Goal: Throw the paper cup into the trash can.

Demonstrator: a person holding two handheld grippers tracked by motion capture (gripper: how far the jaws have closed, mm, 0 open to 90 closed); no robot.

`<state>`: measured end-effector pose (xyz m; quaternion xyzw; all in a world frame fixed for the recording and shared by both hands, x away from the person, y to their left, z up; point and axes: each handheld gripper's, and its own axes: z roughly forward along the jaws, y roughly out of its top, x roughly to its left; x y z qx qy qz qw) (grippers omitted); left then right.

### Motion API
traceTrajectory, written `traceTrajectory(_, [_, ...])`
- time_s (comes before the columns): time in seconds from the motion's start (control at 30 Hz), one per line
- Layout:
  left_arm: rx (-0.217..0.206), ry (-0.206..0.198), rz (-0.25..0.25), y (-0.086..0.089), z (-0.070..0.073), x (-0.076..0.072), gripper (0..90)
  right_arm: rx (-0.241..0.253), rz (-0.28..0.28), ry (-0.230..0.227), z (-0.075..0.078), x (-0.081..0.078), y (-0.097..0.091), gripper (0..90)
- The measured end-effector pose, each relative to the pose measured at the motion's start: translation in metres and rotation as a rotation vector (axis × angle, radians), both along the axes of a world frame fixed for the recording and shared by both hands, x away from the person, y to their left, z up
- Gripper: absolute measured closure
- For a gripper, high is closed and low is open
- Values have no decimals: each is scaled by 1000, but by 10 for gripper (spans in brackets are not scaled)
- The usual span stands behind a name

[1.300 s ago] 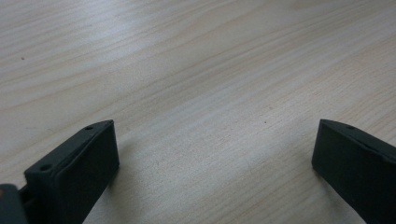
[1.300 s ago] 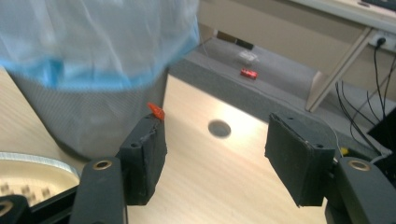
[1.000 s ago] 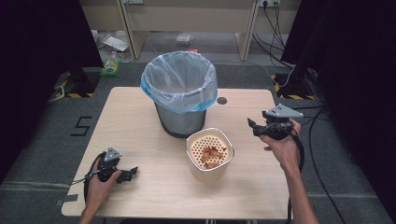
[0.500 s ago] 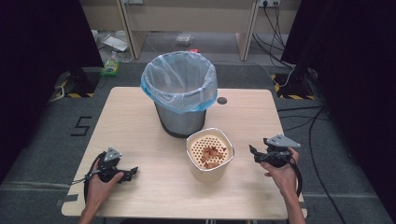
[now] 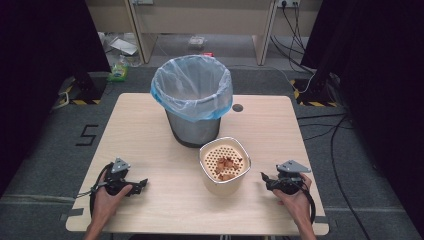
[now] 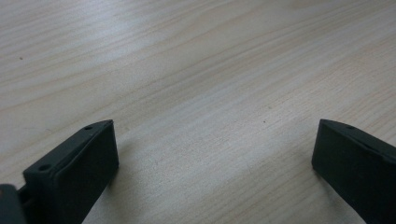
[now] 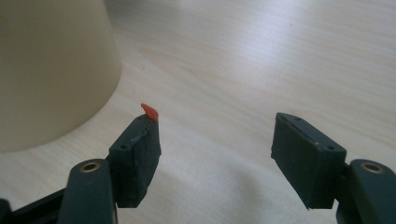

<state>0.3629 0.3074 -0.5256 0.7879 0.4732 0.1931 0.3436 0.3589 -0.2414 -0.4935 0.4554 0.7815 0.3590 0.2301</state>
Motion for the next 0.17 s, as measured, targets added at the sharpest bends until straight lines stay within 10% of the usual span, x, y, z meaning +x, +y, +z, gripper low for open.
traceTrajectory(0.17, [-1,1,0,0,0,0,0,-8,17,13,-4,-4,4,309])
